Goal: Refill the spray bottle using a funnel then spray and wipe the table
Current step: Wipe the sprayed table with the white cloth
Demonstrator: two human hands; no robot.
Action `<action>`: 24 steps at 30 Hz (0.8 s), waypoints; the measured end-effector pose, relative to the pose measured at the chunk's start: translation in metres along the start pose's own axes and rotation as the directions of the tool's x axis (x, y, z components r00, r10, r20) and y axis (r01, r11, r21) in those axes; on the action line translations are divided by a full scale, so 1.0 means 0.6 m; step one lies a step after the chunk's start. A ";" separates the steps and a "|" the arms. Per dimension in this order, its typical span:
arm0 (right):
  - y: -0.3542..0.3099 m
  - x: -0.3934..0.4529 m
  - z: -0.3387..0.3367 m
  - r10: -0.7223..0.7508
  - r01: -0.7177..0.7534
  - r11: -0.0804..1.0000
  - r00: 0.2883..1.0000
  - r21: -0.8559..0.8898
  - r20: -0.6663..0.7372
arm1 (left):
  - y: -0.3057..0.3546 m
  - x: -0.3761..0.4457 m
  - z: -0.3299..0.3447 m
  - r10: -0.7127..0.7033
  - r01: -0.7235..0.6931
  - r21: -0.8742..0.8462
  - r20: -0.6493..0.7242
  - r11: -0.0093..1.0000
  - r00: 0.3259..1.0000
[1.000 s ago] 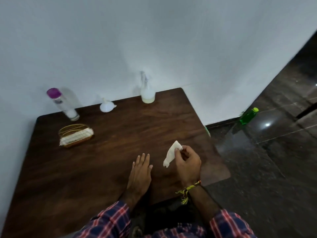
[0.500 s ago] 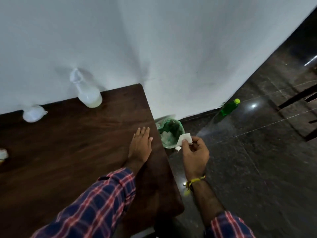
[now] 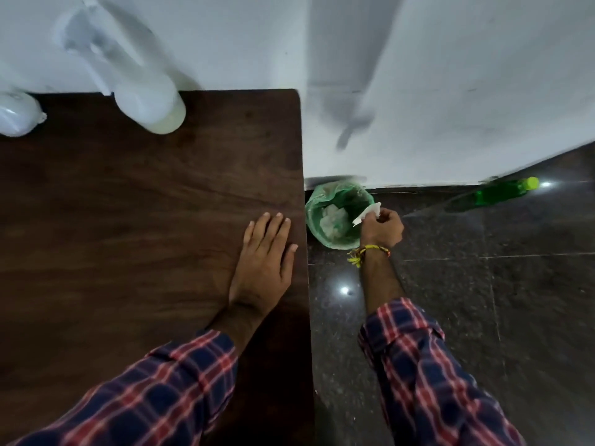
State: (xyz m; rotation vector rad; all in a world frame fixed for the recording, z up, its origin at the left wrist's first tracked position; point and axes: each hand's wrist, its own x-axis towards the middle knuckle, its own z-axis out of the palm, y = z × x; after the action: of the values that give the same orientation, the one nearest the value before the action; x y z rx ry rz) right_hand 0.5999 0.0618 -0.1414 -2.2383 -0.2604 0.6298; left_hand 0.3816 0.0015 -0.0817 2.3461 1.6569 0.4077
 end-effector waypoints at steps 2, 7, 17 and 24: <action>0.002 0.022 0.026 0.017 -0.017 1.000 1.000 -0.026 0.011 | 0.000 0.001 -0.003 -0.006 0.006 0.005 0.005 1.000 1.000; 0.025 0.076 0.054 0.116 -0.112 0.992 0.991 -0.060 0.069 | 0.003 0.001 -0.001 -0.014 0.014 0.003 -0.008 1.000 1.000; 0.059 -0.027 -0.047 0.184 -0.183 0.982 0.982 -0.042 0.029 | 0.008 -0.001 0.001 0.017 -0.017 0.003 -0.017 1.000 1.000; 0.033 -0.189 -0.132 0.020 -0.016 0.999 0.996 -0.041 0.092 | 0.003 0.002 -0.018 -0.008 0.012 -0.093 0.045 0.996 0.999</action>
State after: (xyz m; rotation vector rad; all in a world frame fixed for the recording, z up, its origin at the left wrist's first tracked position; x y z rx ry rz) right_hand 0.5434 -0.0447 -0.0703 -2.2548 -0.3018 0.7456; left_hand 0.3796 0.0023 -0.0706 2.2619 1.5941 0.4190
